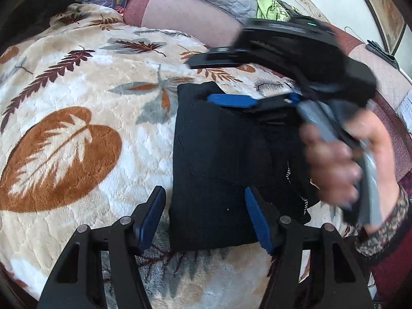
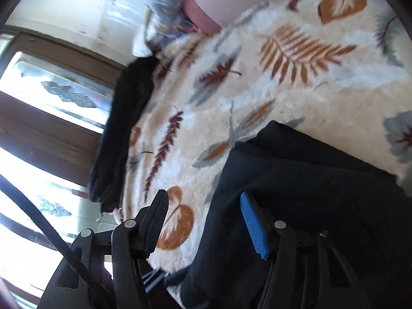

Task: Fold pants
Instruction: 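Grasp the folded pants edge with the right gripper and fold it over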

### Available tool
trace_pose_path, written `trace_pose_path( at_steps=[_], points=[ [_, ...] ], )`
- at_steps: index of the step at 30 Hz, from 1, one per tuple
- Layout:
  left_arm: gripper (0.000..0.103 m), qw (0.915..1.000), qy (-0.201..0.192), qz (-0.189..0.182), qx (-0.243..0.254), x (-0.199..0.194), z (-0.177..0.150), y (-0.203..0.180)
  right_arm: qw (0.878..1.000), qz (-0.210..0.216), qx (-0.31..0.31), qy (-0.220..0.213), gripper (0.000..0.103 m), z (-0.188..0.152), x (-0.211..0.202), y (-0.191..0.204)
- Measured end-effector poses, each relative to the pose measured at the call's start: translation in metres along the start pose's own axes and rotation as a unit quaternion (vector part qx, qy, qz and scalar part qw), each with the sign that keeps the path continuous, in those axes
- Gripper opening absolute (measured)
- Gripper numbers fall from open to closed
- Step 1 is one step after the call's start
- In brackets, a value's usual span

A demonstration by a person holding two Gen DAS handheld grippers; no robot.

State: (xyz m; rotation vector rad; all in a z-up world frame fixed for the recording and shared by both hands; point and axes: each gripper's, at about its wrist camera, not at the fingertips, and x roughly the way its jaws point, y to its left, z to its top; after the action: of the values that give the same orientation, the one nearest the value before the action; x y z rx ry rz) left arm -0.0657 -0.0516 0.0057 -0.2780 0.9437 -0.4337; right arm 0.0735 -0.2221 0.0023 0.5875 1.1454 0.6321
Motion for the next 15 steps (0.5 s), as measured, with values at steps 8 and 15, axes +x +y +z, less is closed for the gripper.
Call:
trace_pose_path(
  at_steps=[8,15],
  points=[
    [0.064,0.9995,-0.015,-0.016,0.024,-0.003,-0.006,0.001,0.991,-0.134,0.019,-0.002,0.060,0.049,0.039,-0.006],
    [0.066,0.9980,-0.015,-0.060,0.011,-0.016,-0.009,0.010,0.986,-0.122,-0.034,-0.112,0.062,0.012,-0.049,0.031]
  ],
)
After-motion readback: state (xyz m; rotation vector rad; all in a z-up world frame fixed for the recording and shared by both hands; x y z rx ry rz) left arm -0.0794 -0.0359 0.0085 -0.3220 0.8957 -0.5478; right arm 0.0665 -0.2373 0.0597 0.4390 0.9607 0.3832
